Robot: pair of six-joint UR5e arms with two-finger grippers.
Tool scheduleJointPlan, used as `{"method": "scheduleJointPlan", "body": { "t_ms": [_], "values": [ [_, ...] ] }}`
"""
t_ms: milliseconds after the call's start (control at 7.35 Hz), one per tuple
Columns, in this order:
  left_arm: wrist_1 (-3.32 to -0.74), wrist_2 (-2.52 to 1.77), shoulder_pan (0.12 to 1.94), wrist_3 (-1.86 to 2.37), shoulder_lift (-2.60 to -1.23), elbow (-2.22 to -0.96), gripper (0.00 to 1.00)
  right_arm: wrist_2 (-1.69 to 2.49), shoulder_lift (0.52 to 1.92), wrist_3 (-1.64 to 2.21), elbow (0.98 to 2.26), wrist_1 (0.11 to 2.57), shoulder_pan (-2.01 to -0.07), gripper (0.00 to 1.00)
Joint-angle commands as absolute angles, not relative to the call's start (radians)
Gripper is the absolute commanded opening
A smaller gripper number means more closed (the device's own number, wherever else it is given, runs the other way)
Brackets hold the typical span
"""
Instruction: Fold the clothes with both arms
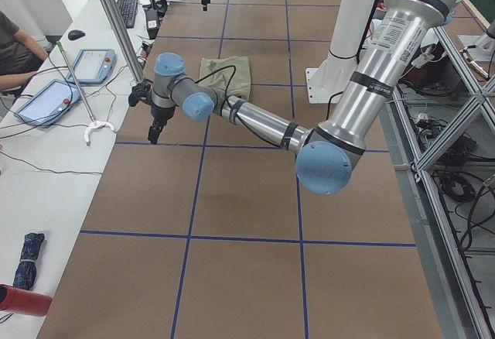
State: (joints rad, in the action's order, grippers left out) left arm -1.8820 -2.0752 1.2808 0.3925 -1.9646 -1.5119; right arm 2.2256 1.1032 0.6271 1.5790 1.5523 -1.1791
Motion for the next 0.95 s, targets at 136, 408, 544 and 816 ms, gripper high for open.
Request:
{"method": "scheduleJointPlan", "body": {
  "t_ms": [136,408,544,816],
  "values": [
    [-1.876,-2.083,1.49,-0.092,-1.809,-1.508,1.0,2.255,1.362,0.037,1.595,1.6,-1.409,1.0],
    [-1.876,-2.147,1.508,-0.213,-1.722,-1.509,1.0,2.255,1.404,-0.278,1.588,1.742,-1.517,1.0],
    [-1.89,-2.192,1.511,-0.206,-1.665,-1.511,1.0,2.263,1.413,-0.303,1.592,1.822,-1.549,1.0],
    [-1.994,-2.183,1.509,-0.206,-1.644,-1.461,1.0,2.257,1.43,-0.307,1.641,1.796,-1.549,1.0]
  ]
}}
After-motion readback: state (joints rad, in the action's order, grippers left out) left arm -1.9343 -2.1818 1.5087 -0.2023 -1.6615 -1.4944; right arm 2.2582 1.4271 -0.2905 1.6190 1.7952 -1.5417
